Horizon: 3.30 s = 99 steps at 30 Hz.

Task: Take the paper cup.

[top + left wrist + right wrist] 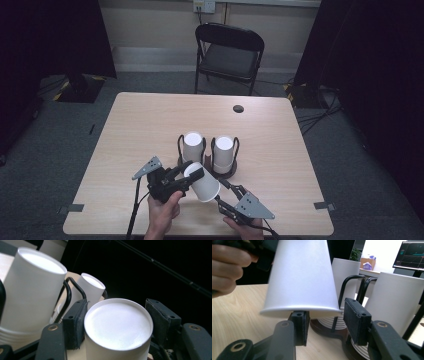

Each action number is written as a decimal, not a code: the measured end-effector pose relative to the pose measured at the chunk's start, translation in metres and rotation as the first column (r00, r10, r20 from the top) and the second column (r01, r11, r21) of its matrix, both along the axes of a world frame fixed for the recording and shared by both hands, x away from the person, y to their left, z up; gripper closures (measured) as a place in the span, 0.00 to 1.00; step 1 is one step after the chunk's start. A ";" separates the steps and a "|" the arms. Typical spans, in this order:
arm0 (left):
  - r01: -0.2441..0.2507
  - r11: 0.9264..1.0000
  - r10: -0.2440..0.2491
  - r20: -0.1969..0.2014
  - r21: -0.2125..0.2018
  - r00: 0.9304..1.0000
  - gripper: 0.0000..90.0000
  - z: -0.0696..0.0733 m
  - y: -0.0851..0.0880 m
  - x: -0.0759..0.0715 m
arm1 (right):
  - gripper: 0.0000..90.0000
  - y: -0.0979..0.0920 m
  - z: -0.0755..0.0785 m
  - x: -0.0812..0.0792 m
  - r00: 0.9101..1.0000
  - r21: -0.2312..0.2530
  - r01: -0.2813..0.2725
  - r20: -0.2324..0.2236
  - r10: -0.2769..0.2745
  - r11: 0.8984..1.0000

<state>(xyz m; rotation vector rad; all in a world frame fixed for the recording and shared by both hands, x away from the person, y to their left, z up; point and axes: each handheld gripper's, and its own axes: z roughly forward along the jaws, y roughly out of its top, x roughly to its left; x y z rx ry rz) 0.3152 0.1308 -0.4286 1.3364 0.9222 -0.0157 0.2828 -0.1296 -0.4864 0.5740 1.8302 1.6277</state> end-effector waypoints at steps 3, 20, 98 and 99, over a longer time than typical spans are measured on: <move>-0.001 1.000 0.001 -0.017 -0.006 1.000 0.40 -0.003 0.000 -0.004 | 0.64 0.002 0.000 0.000 1.000 0.001 -0.023 0.001 0.023 1.000; 0.058 0.993 -0.066 -0.074 -0.104 0.995 0.40 -0.006 -0.009 -0.005 | 0.83 0.004 0.002 0.003 0.995 0.051 -0.058 0.085 0.054 0.997; -0.292 0.861 0.126 0.381 0.417 0.916 0.23 -0.031 0.017 -0.017 | 0.96 -0.020 0.016 0.019 0.932 -0.039 -0.066 -0.359 0.047 0.997; -0.287 0.859 0.122 0.376 0.423 0.919 0.22 -0.032 0.016 -0.017 | 0.96 -0.020 0.016 0.020 0.929 -0.041 -0.064 -0.367 0.045 0.997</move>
